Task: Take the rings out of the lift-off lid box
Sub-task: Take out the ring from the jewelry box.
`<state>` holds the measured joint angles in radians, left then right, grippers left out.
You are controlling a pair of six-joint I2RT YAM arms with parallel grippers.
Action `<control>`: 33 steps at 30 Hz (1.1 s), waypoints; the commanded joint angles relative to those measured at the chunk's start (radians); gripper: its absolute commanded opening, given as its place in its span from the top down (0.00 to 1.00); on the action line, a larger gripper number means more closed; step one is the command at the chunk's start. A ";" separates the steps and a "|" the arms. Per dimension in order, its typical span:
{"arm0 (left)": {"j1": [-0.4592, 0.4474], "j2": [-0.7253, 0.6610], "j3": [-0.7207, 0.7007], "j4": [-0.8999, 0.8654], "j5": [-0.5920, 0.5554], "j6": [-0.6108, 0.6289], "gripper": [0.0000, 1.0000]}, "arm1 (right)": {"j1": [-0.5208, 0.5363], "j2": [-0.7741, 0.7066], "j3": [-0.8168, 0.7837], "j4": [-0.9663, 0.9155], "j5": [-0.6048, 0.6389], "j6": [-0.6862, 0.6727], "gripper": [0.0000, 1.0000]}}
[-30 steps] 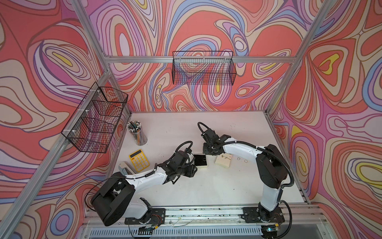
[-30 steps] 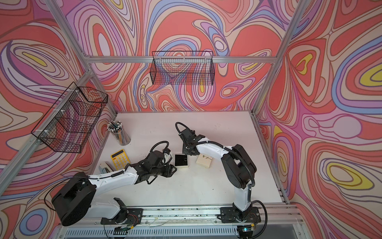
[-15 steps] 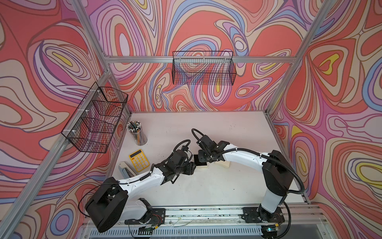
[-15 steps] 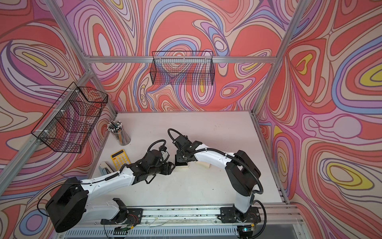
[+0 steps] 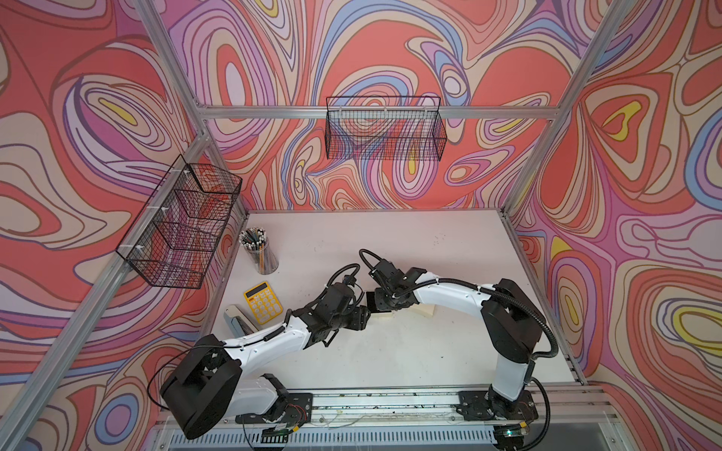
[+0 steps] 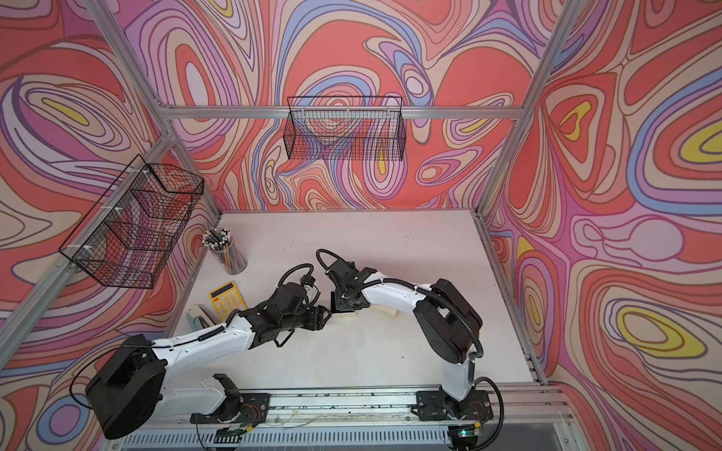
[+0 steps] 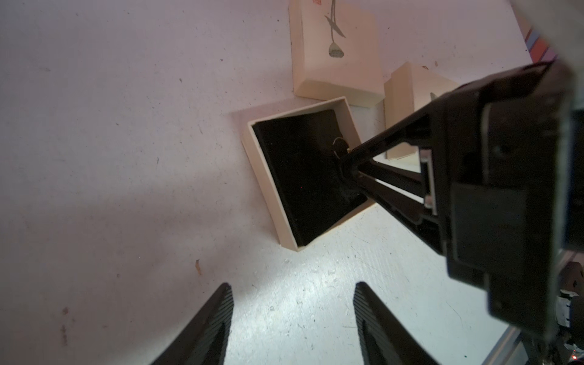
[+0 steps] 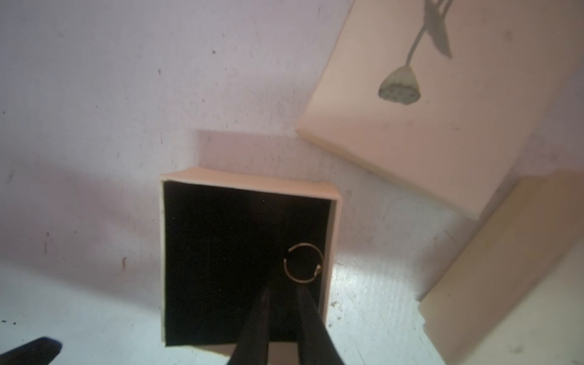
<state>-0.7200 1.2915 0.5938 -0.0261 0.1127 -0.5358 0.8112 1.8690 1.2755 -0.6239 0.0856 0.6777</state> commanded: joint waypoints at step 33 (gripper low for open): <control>0.004 0.026 -0.005 0.003 0.034 -0.001 0.36 | 0.001 0.084 0.050 0.038 0.046 -0.048 0.83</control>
<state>-0.7200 1.3186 0.5938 -0.0223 0.1421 -0.5358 0.8124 1.9343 1.3293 -0.6064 0.1490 0.6357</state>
